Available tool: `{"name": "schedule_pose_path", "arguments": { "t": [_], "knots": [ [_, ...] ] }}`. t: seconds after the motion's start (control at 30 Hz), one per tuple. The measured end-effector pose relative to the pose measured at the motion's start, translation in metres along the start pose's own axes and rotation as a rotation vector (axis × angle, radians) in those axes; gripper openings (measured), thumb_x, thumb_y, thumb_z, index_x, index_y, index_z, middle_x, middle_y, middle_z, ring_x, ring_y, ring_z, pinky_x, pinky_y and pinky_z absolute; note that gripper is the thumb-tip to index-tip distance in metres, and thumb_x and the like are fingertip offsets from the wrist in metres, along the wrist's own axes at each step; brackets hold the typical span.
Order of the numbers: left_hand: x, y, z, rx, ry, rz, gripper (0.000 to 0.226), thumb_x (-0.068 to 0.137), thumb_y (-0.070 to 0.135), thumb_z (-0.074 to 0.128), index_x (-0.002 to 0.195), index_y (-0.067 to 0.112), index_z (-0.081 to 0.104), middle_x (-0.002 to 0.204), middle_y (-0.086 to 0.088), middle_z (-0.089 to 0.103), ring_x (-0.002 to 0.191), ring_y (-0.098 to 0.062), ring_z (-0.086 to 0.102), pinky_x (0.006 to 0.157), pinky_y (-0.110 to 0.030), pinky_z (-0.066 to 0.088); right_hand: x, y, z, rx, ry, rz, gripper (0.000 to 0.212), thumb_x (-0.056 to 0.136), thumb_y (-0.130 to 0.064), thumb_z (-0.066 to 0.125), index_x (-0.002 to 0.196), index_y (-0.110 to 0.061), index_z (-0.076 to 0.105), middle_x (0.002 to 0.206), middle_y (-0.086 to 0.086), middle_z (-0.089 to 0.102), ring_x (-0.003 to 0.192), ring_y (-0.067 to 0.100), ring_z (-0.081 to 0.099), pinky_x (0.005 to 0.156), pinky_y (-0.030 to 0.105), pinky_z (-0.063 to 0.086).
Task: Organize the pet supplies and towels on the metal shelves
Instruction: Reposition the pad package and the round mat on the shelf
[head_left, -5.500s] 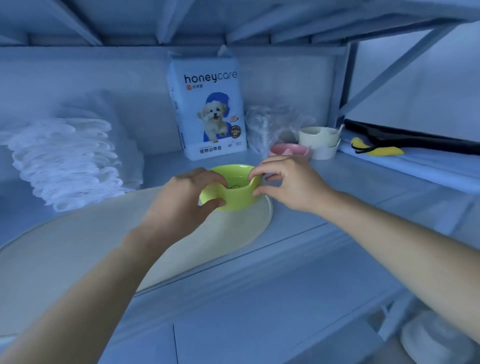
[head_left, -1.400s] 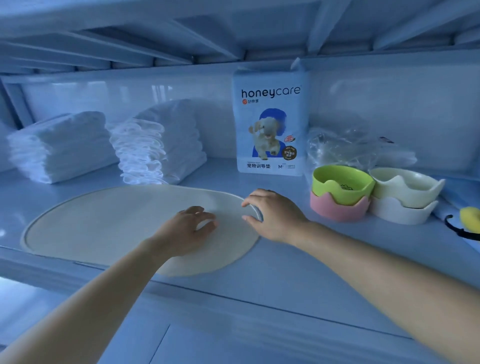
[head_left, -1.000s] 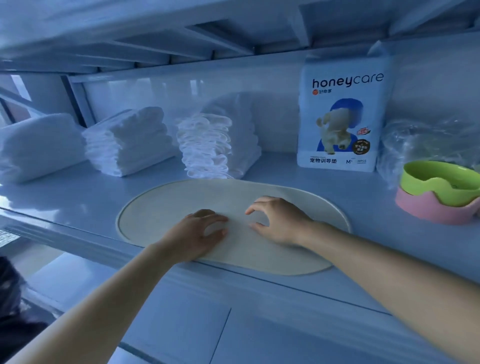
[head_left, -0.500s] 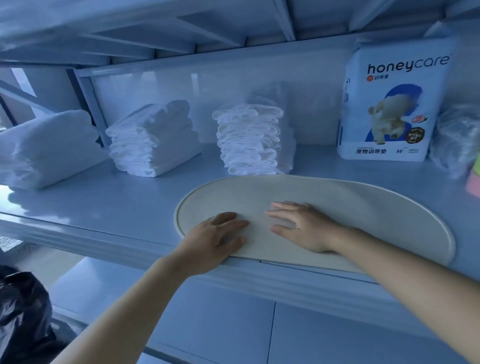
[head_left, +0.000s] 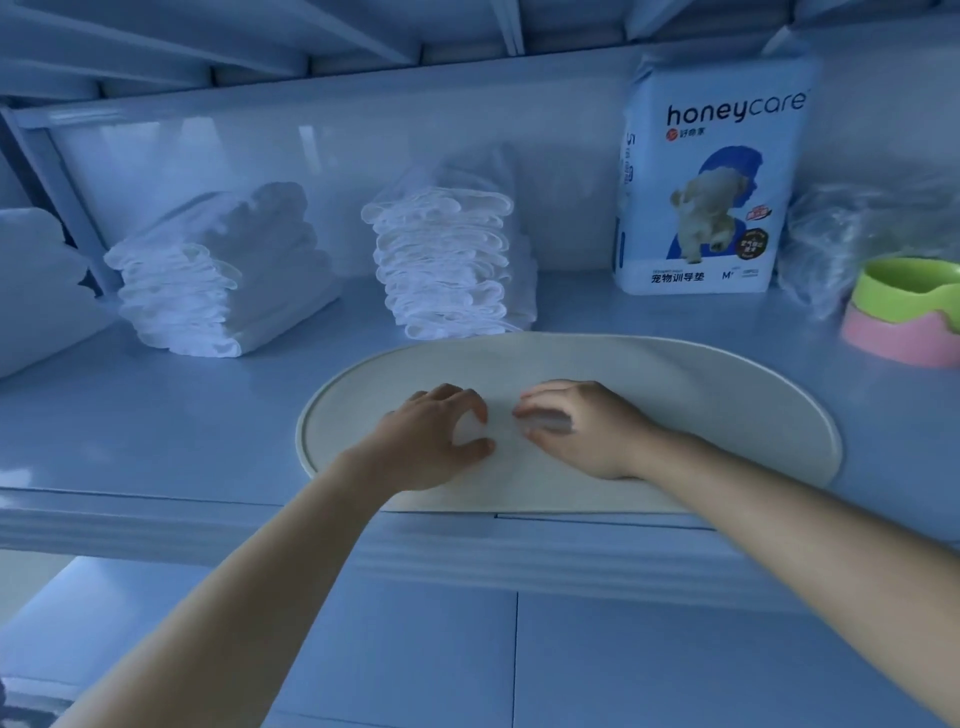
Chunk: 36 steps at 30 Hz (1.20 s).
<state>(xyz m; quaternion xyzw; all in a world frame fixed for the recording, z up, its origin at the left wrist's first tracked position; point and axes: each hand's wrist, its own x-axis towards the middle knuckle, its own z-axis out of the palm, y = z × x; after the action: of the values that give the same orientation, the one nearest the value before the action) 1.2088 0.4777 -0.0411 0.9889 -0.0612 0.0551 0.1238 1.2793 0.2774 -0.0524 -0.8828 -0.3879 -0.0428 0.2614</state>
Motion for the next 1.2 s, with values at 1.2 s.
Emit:
{"name": "schedule_pose_path", "arguments": {
  "t": [1.2],
  "knots": [
    [0.173, 0.083, 0.051, -0.004, 0.098, 0.112, 0.062, 0.083, 0.047, 0.028, 0.14, 0.024, 0.038, 0.14, -0.002, 0.034, 0.132, -0.023, 0.027, 0.109, -0.028, 0.021, 0.003, 0.126, -0.088, -0.201, 0.165, 0.33, 0.064, 0.075, -0.047, 0.071, 0.131, -0.025, 0.048, 0.131, -0.006, 0.043, 0.125, 0.013, 0.039, 0.097, 0.03, 0.04]
  ]
}}
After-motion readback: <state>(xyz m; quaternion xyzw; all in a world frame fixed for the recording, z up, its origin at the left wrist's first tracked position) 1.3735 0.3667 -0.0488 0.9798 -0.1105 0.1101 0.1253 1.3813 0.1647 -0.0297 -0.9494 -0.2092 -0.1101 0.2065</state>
